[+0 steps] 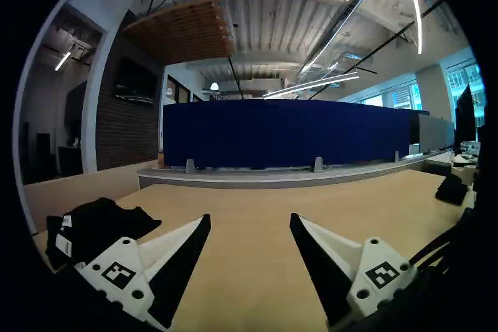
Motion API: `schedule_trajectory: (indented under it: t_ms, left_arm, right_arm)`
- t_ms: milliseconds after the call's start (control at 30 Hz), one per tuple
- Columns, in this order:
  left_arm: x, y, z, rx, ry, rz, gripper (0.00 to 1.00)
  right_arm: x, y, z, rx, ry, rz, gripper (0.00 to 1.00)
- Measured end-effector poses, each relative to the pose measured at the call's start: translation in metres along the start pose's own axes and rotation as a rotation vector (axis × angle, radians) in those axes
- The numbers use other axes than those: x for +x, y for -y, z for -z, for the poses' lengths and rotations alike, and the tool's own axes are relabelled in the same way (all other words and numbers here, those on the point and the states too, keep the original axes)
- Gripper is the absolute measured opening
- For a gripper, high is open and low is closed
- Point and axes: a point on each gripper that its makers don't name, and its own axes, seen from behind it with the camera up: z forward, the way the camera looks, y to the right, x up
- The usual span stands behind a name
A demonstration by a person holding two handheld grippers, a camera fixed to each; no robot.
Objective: Fold towel
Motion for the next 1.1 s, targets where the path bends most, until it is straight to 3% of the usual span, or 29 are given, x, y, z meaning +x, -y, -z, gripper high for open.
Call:
schedule_trajectory:
  t_ms: [1100]
  left_arm:
    - [0.0006, -0.0004, -0.0028, -0.001, 0.001, 0.004, 0.94]
  right_arm:
    - [0.0016, -0.0004, 0.0023, 0.000, 0.000, 0.000, 1.00]
